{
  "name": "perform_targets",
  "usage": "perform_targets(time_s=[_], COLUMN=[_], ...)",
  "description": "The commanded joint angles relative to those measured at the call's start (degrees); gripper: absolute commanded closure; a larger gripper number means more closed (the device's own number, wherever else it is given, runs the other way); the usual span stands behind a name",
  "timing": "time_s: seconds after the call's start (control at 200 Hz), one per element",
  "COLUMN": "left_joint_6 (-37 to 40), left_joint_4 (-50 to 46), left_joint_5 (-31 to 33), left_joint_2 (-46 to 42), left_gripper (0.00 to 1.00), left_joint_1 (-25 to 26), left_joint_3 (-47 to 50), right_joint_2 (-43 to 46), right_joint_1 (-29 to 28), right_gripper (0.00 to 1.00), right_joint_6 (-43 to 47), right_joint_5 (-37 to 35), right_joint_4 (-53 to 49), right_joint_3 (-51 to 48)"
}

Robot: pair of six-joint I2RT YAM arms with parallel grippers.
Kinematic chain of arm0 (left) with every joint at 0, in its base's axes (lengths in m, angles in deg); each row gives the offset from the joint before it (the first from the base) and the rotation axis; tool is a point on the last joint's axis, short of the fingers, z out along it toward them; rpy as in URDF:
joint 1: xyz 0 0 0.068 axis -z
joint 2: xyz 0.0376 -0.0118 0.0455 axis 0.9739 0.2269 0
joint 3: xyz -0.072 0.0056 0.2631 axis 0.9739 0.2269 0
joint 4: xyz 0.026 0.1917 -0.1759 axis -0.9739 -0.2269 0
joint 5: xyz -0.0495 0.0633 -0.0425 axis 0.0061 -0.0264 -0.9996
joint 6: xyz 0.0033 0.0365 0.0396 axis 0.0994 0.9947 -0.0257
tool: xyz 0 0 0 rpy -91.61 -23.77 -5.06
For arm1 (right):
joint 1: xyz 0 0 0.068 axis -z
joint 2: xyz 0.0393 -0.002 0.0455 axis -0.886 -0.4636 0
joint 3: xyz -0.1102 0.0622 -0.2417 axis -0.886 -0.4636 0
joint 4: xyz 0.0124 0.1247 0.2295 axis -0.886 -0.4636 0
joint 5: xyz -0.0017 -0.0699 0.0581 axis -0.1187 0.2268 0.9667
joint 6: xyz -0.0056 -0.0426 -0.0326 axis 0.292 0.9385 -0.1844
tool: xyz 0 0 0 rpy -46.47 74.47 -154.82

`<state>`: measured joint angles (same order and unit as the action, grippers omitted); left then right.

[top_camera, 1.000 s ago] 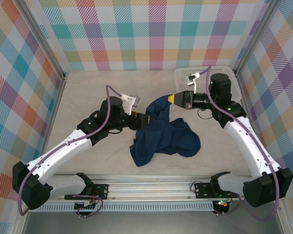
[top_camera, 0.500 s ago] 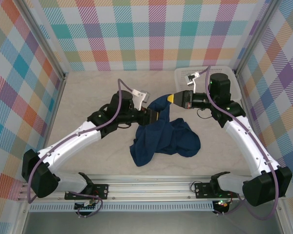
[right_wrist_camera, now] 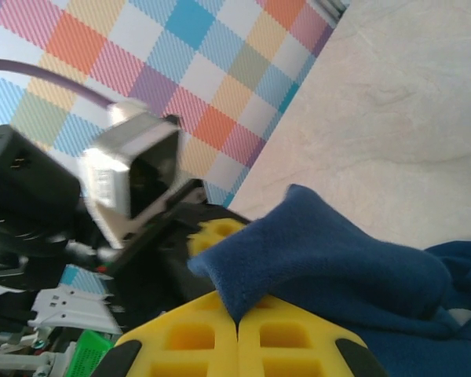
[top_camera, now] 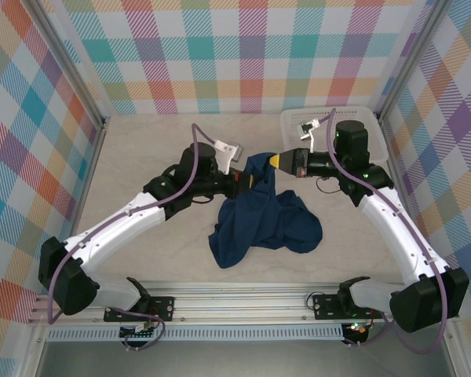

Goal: Fold the inside-out t-shirt

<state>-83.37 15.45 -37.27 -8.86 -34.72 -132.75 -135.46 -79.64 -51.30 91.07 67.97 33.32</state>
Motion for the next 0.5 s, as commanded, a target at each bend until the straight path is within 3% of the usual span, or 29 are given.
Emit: perform_targets(time_s=[0.0, 0.23, 0.39, 0.495], left_joint_6=[1.2, -1.2, -5.8, -5.8], left_joint_4=[1.8, 4.7, 8.9, 7.1], left_joint_5=[-5.2, -13.0, -14.7, -11.5], left_joint_2=[-6.4, -14.2, -16.8, -17.0], left_gripper=[1.0, 1.0, 1.0, 1.0], left_joint_1=[-0.8, -3.9, -7.7, -9.1], left_joint_3=[0.9, 4.9, 8.7, 10.0], right_joint_2=[1.0, 0.3, 0.3, 0.6], right_joint_1=[0.4, 0.4, 0.4, 0.5], right_gripper=[1.0, 1.0, 1.0, 1.0], right_joint_6=[3.8, 7.5, 9.8, 10.6], right_joint_5=[-4.6, -11.9, -11.2, -11.0], right_joint_4=[-2.7, -7.1, -8.3, -9.6], right_joint_3=[0.9, 3.4, 3.8, 4.4])
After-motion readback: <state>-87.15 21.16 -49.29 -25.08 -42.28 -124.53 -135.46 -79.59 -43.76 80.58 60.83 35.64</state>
